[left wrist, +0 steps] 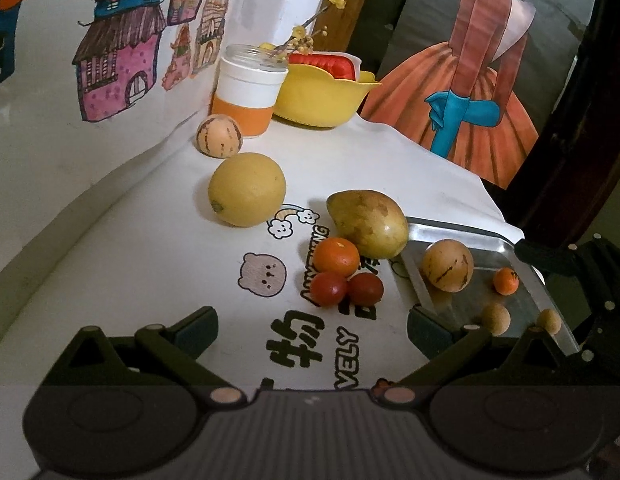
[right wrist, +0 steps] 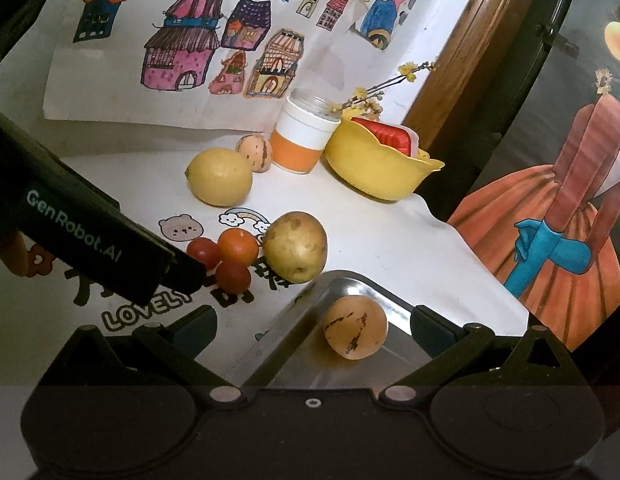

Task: Organize fruits
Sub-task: 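Move both tools back toward the cherry tomatoes beside the tray, then close the left tool on a cherry tomato while the right tool grasps another cherry tomato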

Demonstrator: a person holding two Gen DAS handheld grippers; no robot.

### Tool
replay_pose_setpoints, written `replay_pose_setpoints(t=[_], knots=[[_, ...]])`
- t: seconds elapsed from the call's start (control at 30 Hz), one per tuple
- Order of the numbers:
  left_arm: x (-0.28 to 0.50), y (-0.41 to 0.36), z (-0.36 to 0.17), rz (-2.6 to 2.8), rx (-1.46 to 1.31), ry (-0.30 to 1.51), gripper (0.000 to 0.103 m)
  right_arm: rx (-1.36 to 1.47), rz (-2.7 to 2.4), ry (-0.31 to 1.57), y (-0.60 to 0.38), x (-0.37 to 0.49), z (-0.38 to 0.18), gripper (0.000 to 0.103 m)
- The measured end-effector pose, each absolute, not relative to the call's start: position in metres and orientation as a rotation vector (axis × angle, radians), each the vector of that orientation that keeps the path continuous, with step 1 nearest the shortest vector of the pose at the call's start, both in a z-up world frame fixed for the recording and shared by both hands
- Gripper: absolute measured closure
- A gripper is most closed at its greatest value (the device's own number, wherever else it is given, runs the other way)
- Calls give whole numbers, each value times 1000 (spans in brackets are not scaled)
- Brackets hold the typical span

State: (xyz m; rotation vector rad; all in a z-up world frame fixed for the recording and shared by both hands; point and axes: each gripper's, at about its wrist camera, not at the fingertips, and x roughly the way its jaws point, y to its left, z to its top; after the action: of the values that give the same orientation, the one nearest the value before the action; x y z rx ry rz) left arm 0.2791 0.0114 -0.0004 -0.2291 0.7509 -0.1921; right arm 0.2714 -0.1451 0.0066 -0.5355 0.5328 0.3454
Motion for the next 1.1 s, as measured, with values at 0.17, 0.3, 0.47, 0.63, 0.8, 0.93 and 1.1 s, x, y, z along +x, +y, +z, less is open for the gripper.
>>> replay_pose_setpoints(t=[0.17, 0.3, 0.47, 0.63, 0.8, 0.93, 1.1], knots=[[280, 10, 0, -186, -230, 746, 0, -530, 359, 530, -148, 272, 6, 1], [281, 8, 0, -184, -232, 738, 1, -515, 379, 526, -150, 274, 6, 4], [280, 4, 3, -191, -228, 711, 4, -508, 406, 517, -147, 275, 6, 13], [281, 6, 4, -187, -237, 706, 10, -512, 436, 519, -142, 276, 5, 18], [283, 8, 3, -191, -246, 705, 16, -511, 448, 523, -139, 280, 2, 23], [286, 9, 1, -191, -253, 708, 25, -510, 457, 532, -137, 283, -1, 28], [290, 11, -1, -188, -268, 716, 39, -504, 476, 546, -131, 289, -5, 38]])
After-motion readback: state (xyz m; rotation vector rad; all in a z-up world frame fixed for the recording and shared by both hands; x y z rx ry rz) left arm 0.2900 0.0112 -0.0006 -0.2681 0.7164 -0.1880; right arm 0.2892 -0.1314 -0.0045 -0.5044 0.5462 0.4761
